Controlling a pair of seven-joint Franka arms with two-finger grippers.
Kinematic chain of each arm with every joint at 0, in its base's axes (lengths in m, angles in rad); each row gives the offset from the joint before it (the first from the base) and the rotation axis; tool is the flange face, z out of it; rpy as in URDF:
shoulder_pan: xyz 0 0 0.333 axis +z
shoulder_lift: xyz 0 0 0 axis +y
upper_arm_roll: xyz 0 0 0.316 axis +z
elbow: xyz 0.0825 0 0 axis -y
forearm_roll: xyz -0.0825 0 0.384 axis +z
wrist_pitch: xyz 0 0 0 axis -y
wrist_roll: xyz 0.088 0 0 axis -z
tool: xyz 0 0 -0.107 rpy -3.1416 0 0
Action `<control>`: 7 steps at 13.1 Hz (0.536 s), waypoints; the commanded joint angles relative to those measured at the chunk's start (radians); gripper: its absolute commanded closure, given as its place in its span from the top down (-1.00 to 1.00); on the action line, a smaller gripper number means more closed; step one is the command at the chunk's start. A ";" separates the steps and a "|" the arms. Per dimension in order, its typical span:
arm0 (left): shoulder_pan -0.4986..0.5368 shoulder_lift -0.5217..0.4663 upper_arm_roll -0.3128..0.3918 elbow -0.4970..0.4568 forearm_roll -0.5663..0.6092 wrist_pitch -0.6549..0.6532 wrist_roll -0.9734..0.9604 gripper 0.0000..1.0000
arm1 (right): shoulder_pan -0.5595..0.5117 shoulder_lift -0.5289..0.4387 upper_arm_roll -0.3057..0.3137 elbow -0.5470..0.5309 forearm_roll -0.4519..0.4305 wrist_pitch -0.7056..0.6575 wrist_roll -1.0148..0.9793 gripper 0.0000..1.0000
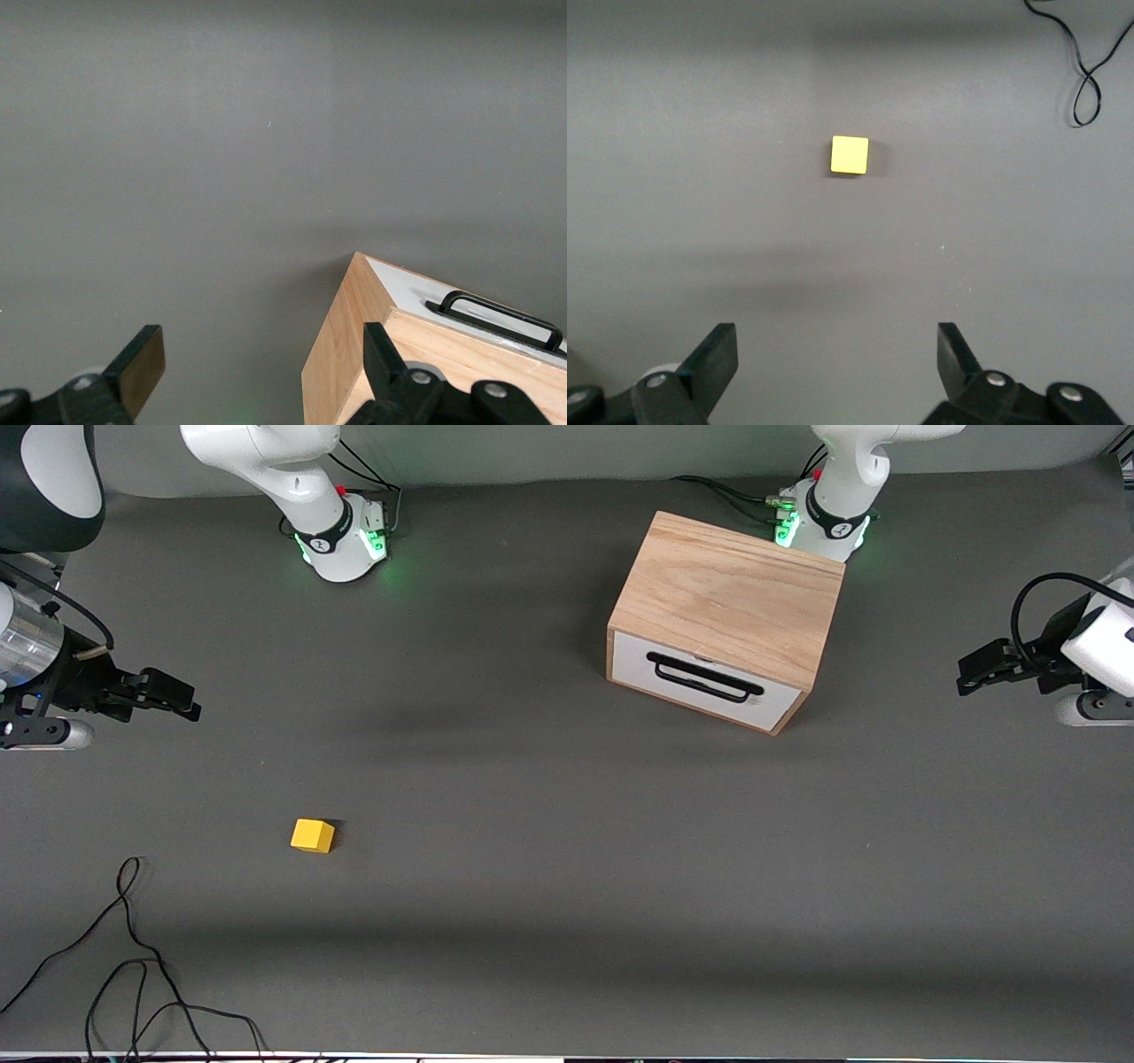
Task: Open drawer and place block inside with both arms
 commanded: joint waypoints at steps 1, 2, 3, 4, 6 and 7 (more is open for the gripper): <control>0.013 -0.031 -0.013 -0.028 0.013 -0.005 0.021 1.00 | -0.009 0.008 -0.006 0.016 0.015 -0.009 -0.020 1.00; 0.014 -0.029 -0.013 -0.027 0.013 -0.010 0.021 1.00 | -0.009 0.006 -0.013 0.018 0.017 -0.009 -0.020 1.00; 0.013 -0.029 -0.013 -0.027 0.013 -0.010 0.021 1.00 | -0.009 0.008 -0.013 0.018 0.017 -0.007 -0.020 1.00; 0.013 -0.029 -0.013 -0.027 0.013 -0.010 0.021 1.00 | -0.010 0.014 -0.013 0.027 0.017 -0.004 -0.020 1.00; 0.010 -0.025 -0.013 -0.013 0.013 -0.010 0.021 1.00 | -0.010 0.022 -0.013 0.033 0.017 -0.001 -0.022 1.00; 0.010 -0.022 -0.013 -0.010 0.013 -0.010 0.021 1.00 | -0.009 0.022 -0.013 0.033 0.017 0.007 -0.020 1.00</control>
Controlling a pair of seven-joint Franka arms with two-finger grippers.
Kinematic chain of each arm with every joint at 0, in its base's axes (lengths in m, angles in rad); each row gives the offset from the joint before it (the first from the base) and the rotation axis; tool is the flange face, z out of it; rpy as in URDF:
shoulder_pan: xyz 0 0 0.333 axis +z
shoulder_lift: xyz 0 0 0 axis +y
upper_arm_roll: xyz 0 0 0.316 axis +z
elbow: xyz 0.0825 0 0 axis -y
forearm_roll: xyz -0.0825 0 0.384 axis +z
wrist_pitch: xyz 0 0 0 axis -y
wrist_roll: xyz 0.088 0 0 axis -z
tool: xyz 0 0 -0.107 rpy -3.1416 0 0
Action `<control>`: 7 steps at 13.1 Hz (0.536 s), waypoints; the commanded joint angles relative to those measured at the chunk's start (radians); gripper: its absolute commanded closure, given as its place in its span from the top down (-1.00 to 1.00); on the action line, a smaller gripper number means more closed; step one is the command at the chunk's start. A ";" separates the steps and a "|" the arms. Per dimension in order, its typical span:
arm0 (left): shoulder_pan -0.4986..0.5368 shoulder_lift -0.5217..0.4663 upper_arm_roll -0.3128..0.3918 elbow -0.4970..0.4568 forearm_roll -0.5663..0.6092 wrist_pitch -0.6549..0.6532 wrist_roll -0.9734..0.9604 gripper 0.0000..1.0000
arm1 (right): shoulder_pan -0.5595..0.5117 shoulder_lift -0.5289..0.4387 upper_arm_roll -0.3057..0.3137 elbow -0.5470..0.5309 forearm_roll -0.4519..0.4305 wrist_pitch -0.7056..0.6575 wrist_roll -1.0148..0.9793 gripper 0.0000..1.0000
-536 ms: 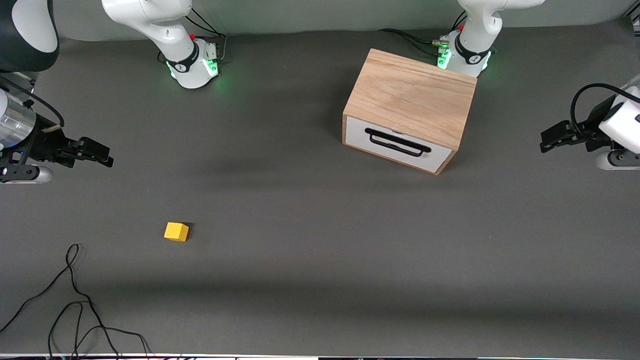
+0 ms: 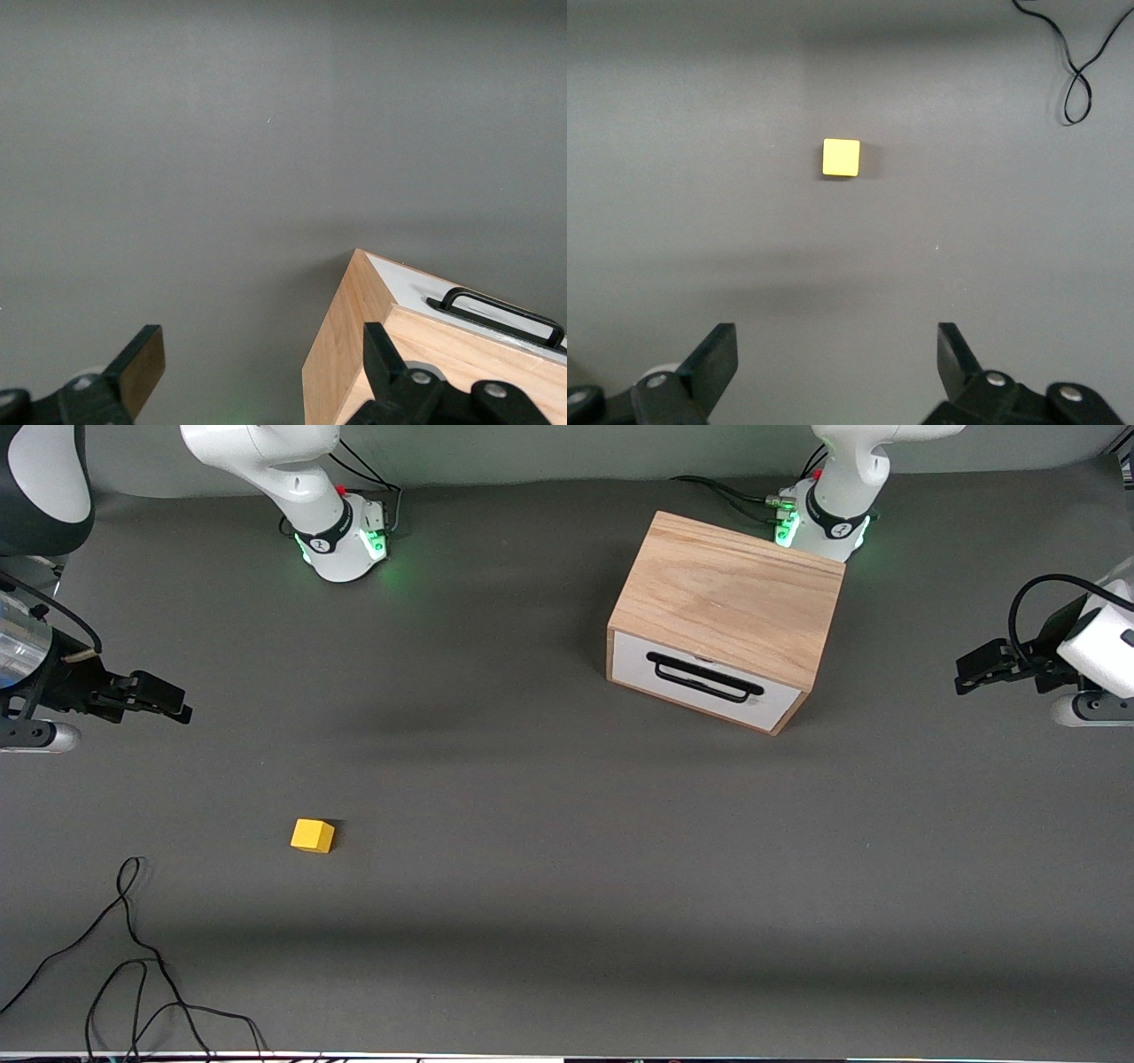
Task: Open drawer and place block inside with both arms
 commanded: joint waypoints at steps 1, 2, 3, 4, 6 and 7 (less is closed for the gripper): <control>0.009 -0.019 -0.011 -0.007 0.012 -0.015 0.017 1.00 | -0.006 0.017 0.002 0.029 0.017 0.008 -0.020 1.00; 0.005 -0.019 -0.011 -0.006 0.011 -0.022 -0.004 1.00 | -0.003 0.014 0.002 0.026 0.017 0.010 -0.019 1.00; 0.000 -0.019 -0.011 -0.007 -0.001 -0.025 -0.033 1.00 | -0.003 0.014 0.002 0.026 0.015 0.011 -0.019 1.00; -0.007 -0.018 -0.014 -0.007 -0.003 -0.029 -0.115 1.00 | -0.003 0.015 0.002 0.018 0.015 0.017 -0.017 1.00; -0.067 -0.013 -0.027 -0.007 -0.005 -0.038 -0.299 1.00 | -0.003 0.015 0.000 0.014 0.015 0.025 -0.017 1.00; -0.111 -0.012 -0.027 -0.007 -0.005 -0.040 -0.387 1.00 | -0.003 0.017 0.000 0.012 0.015 0.025 -0.017 1.00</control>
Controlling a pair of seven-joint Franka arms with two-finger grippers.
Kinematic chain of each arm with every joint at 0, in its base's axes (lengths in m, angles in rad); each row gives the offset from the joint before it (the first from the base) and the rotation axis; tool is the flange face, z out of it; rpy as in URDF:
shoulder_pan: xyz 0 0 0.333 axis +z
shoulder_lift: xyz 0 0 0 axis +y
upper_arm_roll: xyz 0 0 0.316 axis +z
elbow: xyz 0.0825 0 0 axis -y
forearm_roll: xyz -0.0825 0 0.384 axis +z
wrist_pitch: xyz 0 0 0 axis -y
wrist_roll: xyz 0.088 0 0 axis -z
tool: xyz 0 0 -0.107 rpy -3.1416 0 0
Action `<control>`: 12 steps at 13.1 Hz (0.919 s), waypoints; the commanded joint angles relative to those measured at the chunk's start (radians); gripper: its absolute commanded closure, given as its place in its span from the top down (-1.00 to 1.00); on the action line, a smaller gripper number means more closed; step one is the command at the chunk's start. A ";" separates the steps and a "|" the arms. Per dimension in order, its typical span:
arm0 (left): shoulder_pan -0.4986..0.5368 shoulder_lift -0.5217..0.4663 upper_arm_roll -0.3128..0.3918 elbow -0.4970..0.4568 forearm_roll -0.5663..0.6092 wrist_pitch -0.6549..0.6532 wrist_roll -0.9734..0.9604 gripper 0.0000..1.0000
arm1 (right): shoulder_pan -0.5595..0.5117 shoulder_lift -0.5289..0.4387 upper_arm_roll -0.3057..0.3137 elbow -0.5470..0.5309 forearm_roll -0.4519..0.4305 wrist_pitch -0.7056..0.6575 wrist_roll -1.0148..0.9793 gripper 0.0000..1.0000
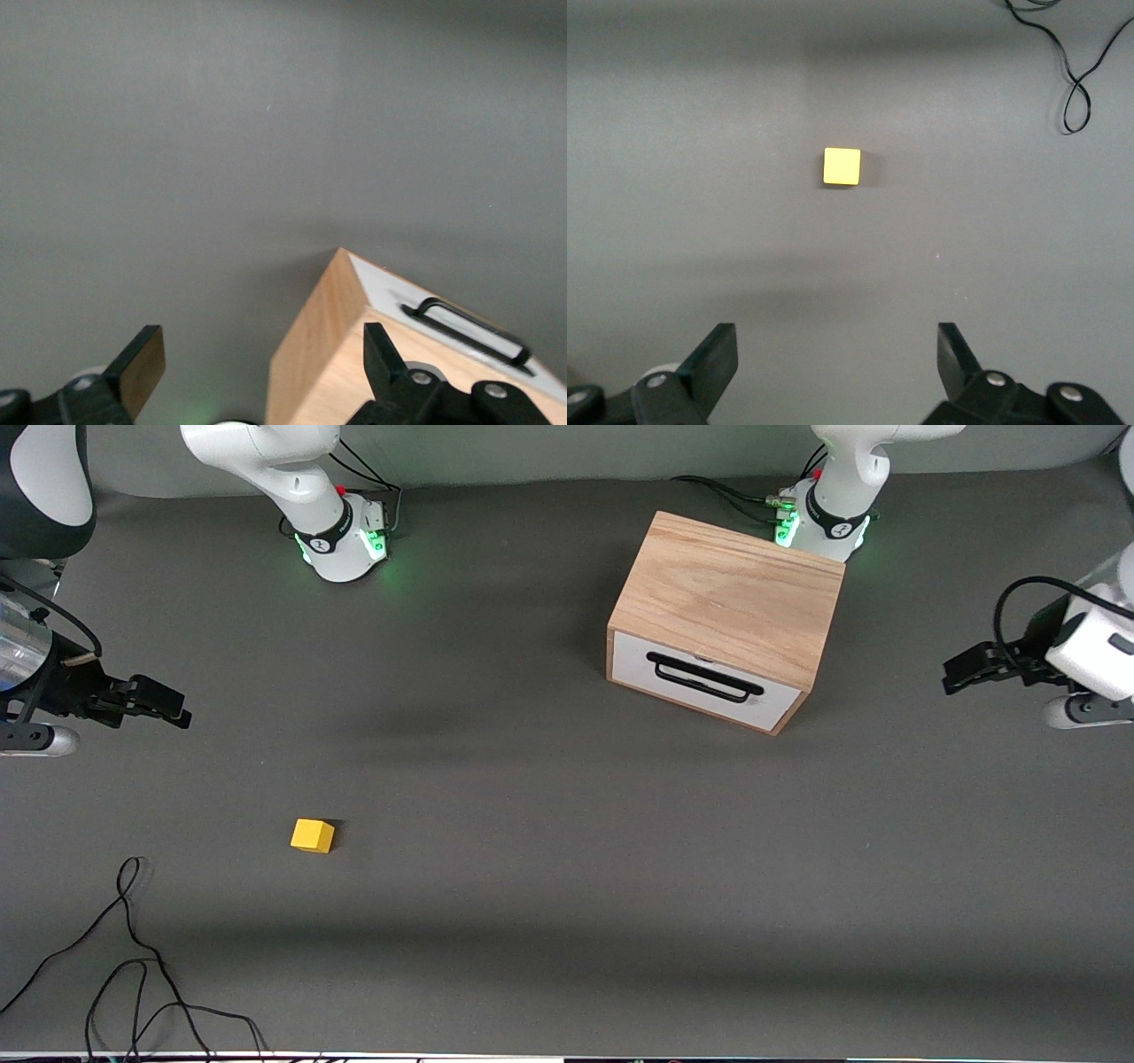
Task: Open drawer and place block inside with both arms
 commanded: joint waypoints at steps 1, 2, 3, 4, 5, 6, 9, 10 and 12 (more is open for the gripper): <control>-0.118 -0.009 -0.001 -0.006 0.001 -0.014 -0.260 1.00 | -0.004 0.012 0.000 0.009 0.015 0.008 -0.017 1.00; -0.156 0.000 -0.002 -0.005 0.000 -0.011 -0.383 1.00 | -0.005 0.021 -0.002 0.008 0.015 0.011 -0.020 1.00; -0.202 0.005 -0.002 -0.006 0.000 -0.002 -0.504 1.00 | -0.005 0.023 -0.002 0.006 0.015 0.011 -0.020 1.00; -0.242 0.014 -0.002 -0.005 -0.003 0.005 -0.612 1.00 | -0.005 0.023 -0.002 0.006 0.015 0.013 -0.022 1.00; -0.282 0.024 -0.004 0.000 -0.008 0.009 -0.727 1.00 | -0.005 0.026 -0.002 0.005 0.014 0.013 -0.022 1.00; -0.321 0.036 -0.004 0.004 -0.034 0.010 -0.852 1.00 | -0.004 0.023 -0.002 0.002 0.012 0.013 -0.022 1.00; -0.442 0.068 -0.007 0.014 -0.036 0.059 -1.277 1.00 | -0.004 0.023 -0.002 0.002 0.009 0.022 -0.022 1.00; -0.468 0.080 -0.007 0.017 -0.034 0.061 -1.370 1.00 | -0.004 0.023 -0.002 -0.001 0.009 0.026 -0.023 1.00; -0.496 0.083 -0.010 0.012 -0.046 0.041 -1.421 1.00 | -0.002 0.023 -0.002 -0.001 0.009 0.027 -0.023 1.00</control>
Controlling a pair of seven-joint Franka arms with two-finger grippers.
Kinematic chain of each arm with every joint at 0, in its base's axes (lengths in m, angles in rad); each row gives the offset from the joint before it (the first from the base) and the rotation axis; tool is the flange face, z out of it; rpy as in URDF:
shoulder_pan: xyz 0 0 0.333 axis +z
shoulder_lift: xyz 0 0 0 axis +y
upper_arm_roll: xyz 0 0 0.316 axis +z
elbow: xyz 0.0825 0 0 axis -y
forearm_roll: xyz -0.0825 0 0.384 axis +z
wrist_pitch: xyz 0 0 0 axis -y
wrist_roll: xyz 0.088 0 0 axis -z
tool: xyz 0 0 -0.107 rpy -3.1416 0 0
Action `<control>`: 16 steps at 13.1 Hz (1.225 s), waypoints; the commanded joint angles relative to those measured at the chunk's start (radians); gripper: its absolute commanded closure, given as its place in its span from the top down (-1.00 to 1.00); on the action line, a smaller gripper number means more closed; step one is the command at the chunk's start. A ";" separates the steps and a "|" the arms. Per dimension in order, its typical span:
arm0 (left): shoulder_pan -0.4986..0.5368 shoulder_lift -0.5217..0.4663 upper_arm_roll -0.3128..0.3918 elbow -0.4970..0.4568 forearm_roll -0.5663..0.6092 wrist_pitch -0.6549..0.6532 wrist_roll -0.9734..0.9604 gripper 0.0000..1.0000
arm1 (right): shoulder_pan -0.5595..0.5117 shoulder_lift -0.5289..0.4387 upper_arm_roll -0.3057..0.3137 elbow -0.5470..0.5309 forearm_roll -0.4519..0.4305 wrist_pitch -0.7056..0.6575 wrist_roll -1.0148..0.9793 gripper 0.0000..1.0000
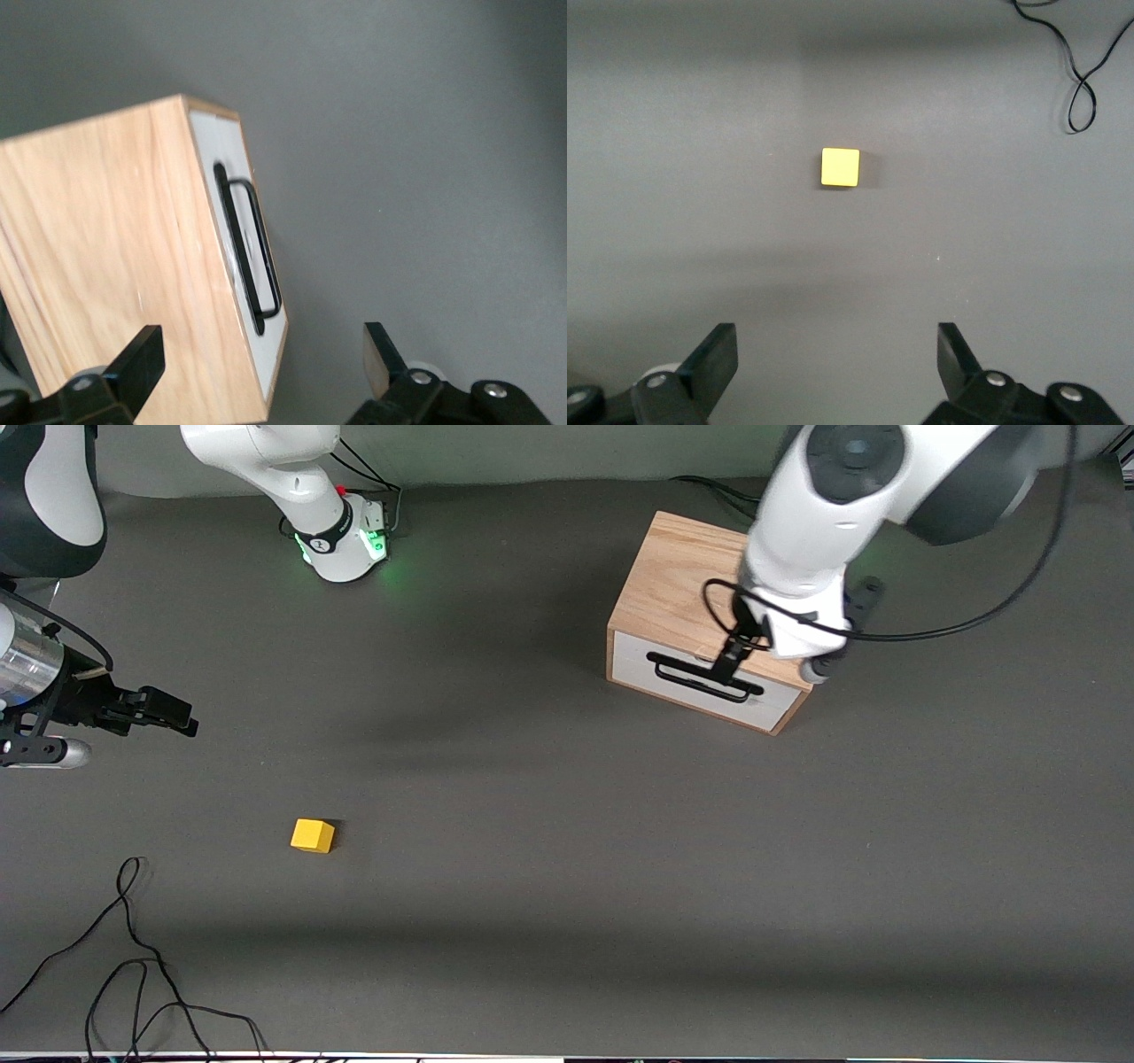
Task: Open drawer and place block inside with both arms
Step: 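Move the left gripper down onto the black drawer handle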
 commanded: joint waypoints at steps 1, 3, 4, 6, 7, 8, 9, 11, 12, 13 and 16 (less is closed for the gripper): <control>-0.028 0.009 0.008 0.007 -0.012 -0.039 -0.075 1.00 | 0.000 0.000 -0.001 0.002 0.009 0.008 -0.023 1.00; -0.031 0.018 -0.003 -0.003 -0.015 -0.070 -0.075 1.00 | 0.000 0.003 0.000 -0.002 0.006 0.012 -0.023 1.00; -0.031 0.026 -0.001 -0.016 -0.017 -0.071 -0.077 1.00 | -0.002 0.005 0.000 -0.003 0.006 0.016 -0.023 1.00; -0.022 0.041 -0.001 -0.057 -0.030 -0.035 -0.075 1.00 | -0.003 0.000 -0.001 -0.014 0.006 0.019 -0.023 1.00; -0.018 0.053 -0.001 -0.075 -0.043 0.000 -0.077 1.00 | -0.003 0.000 -0.001 -0.014 0.006 0.019 -0.023 1.00; -0.016 0.070 0.000 -0.083 -0.043 0.019 -0.077 1.00 | -0.003 -0.002 -0.001 -0.014 0.006 0.019 -0.023 1.00; -0.013 0.086 0.002 -0.095 -0.043 0.039 -0.077 1.00 | -0.005 -0.006 -0.003 -0.015 0.006 0.016 -0.025 1.00; -0.013 0.109 0.005 -0.134 -0.044 0.089 -0.078 1.00 | -0.003 -0.006 -0.009 -0.015 0.004 0.013 -0.018 1.00; -0.013 0.112 0.005 -0.158 -0.044 0.120 -0.086 1.00 | -0.003 -0.005 -0.010 -0.015 0.004 0.015 -0.015 1.00; -0.015 0.113 0.005 -0.184 -0.044 0.152 -0.100 1.00 | -0.005 -0.003 -0.012 -0.015 0.004 0.018 -0.015 1.00; -0.016 0.142 0.005 -0.209 -0.044 0.209 -0.104 1.00 | -0.008 -0.003 -0.013 -0.017 0.004 0.019 -0.017 1.00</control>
